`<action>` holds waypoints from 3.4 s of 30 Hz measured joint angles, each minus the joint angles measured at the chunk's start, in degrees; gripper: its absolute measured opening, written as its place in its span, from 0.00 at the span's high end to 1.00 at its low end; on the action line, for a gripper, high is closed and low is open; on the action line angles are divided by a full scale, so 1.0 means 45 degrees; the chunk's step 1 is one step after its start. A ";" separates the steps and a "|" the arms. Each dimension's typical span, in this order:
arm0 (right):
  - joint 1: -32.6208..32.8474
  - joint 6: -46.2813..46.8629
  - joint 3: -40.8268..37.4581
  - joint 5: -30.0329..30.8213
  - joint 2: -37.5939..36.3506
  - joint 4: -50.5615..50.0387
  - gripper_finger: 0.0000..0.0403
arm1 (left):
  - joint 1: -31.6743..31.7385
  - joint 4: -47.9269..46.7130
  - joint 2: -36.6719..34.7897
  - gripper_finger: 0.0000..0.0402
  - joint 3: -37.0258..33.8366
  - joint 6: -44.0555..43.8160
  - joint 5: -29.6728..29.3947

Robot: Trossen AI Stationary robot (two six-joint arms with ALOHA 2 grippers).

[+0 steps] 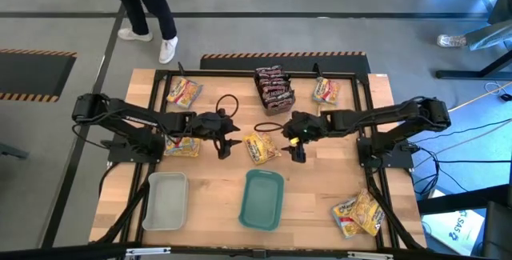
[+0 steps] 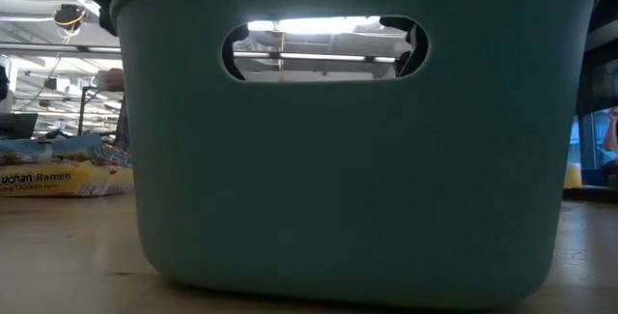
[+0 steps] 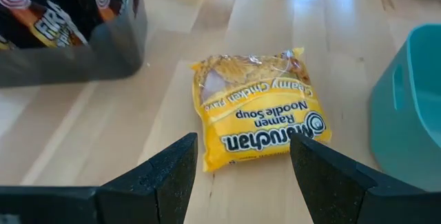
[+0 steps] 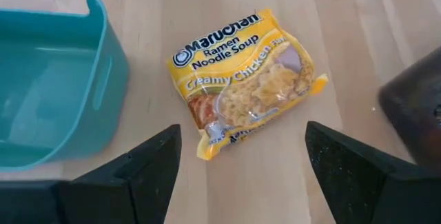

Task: Sort Maruchan noodles
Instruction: Put the yellow noodle pack into the green bin

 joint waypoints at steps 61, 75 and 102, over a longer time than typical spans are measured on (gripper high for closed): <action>0.0023 0.3181 -0.1553 -0.0188 0.4630 0.6838 0.28 | 0.0953 0.2609 0.4391 0.44 -0.0020 -0.8308 -0.0669; 0.0024 0.2344 -0.1496 0.0491 0.4237 0.7014 0.28 | 0.2257 0.0638 0.2183 0.44 -0.0006 -0.6463 0.1575; 0.0039 0.0967 -0.1417 0.1335 0.4138 0.6969 0.28 | 0.1490 0.2181 0.4025 0.34 0.0004 -1.0666 0.1899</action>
